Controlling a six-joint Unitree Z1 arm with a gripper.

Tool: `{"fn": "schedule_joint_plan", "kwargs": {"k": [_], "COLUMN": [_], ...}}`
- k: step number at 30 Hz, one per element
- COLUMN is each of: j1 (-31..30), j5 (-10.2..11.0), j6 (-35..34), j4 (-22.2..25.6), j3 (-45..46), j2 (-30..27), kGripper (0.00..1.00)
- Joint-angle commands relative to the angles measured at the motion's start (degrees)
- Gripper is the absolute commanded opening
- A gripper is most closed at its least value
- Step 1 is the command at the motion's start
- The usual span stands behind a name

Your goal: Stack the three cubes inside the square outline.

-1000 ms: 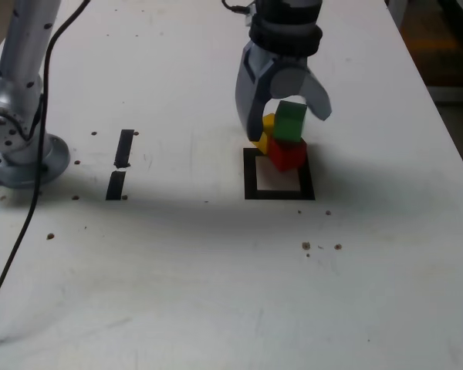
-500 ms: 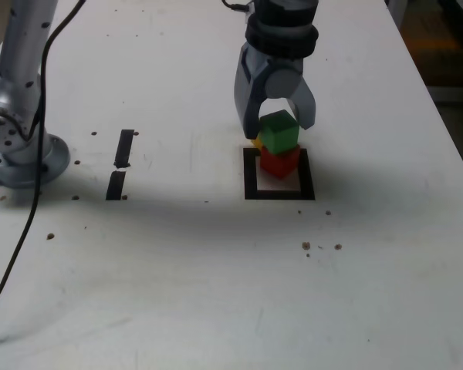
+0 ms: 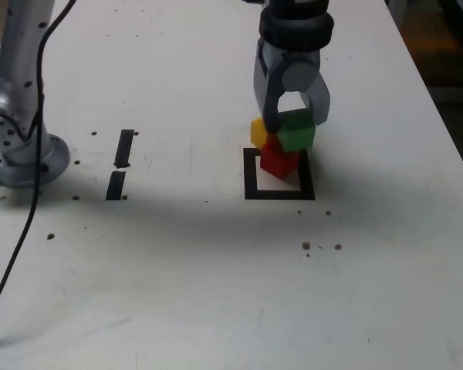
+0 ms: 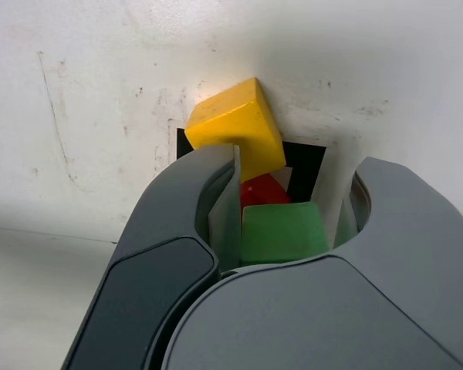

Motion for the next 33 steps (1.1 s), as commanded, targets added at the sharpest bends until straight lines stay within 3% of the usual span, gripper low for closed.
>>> {"fn": "schedule_joint_plan", "kwargs": {"k": [1, 16, 24, 33], "j1": [-0.3, -0.5, 3.5, 11.7], "j5": [0.2, 5.6, 3.8, 1.2], "j6": [0.0, 0.2, -1.7, 1.3], "j4": [0.1, 9.6, 9.5, 3.7], "j3": [-0.8, -3.6, 7.3, 18.3], "j2": [-0.8, -5.5, -10.2, -13.1], "kGripper": [0.25, 0.24, 0.25, 0.26]}}
